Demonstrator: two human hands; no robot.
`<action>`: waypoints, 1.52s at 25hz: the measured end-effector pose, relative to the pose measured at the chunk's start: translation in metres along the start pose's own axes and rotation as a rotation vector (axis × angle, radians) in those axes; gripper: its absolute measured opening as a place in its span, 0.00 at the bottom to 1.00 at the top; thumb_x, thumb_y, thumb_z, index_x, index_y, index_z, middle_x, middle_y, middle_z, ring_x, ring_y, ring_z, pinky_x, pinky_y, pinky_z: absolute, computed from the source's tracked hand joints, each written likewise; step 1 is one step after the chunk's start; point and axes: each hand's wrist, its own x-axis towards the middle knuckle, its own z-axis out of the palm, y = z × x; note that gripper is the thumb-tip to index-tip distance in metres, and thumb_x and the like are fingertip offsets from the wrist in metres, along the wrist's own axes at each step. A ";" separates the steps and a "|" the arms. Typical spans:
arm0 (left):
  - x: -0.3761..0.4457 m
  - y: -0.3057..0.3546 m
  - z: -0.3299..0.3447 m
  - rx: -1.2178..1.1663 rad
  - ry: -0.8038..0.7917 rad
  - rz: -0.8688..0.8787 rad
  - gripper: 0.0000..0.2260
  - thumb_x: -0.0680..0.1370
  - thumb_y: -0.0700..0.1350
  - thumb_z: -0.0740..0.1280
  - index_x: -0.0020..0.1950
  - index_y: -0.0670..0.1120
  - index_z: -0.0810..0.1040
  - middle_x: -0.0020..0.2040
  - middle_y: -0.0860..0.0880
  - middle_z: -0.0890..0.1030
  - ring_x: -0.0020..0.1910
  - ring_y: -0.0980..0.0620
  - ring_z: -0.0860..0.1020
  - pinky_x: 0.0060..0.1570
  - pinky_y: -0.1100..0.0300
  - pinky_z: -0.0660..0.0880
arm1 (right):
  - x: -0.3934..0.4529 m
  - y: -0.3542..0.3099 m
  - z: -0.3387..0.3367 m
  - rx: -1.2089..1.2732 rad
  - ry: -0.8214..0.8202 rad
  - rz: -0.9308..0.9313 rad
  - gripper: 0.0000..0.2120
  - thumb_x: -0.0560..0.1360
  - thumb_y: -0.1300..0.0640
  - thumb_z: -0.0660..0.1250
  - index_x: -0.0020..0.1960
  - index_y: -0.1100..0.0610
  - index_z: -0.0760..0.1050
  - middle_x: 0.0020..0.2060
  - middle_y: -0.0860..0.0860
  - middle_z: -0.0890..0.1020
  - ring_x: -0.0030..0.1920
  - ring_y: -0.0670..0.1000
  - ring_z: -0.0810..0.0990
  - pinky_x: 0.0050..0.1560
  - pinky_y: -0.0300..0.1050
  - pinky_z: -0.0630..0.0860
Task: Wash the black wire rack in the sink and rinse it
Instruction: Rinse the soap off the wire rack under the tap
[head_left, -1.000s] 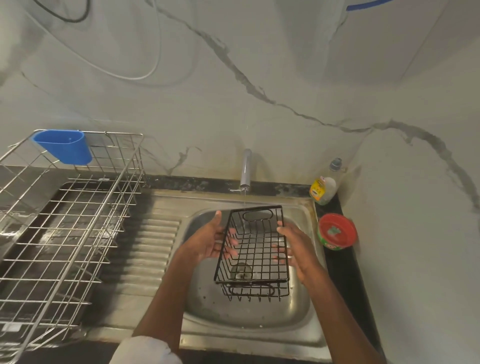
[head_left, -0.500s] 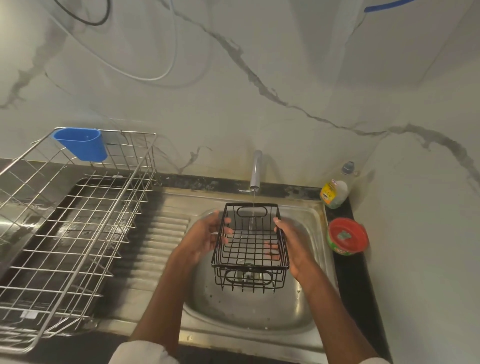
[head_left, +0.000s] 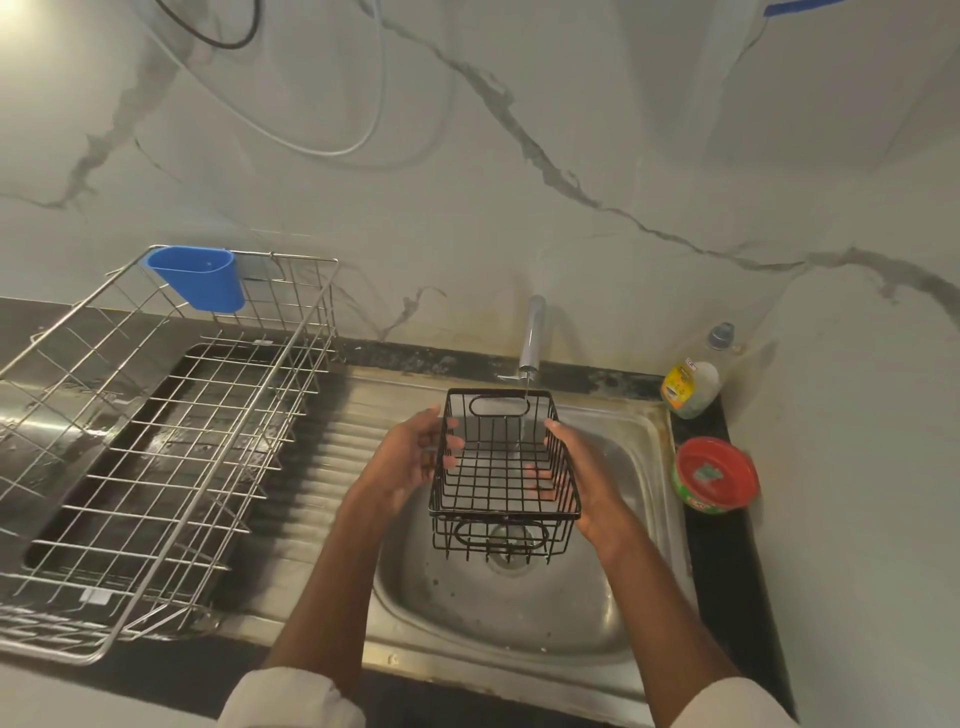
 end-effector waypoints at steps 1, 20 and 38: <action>0.001 0.000 -0.002 -0.005 0.004 0.006 0.23 0.86 0.58 0.62 0.67 0.41 0.82 0.53 0.42 0.86 0.49 0.46 0.81 0.57 0.48 0.77 | 0.001 0.000 0.002 -0.014 -0.009 -0.016 0.19 0.77 0.41 0.72 0.60 0.53 0.83 0.54 0.58 0.87 0.57 0.63 0.86 0.56 0.69 0.82; 0.020 -0.001 0.027 0.075 -0.119 -0.029 0.24 0.85 0.59 0.64 0.64 0.39 0.82 0.51 0.42 0.86 0.48 0.44 0.82 0.54 0.48 0.78 | -0.006 0.002 -0.033 0.016 0.109 -0.034 0.24 0.71 0.38 0.75 0.63 0.50 0.81 0.57 0.55 0.86 0.55 0.60 0.87 0.53 0.68 0.83; 0.008 0.007 0.004 0.113 -0.062 0.012 0.22 0.86 0.59 0.63 0.66 0.42 0.82 0.54 0.43 0.84 0.46 0.48 0.80 0.48 0.55 0.77 | -0.012 -0.004 -0.003 -0.037 0.018 -0.086 0.14 0.77 0.50 0.73 0.61 0.54 0.82 0.56 0.56 0.87 0.59 0.61 0.85 0.55 0.64 0.83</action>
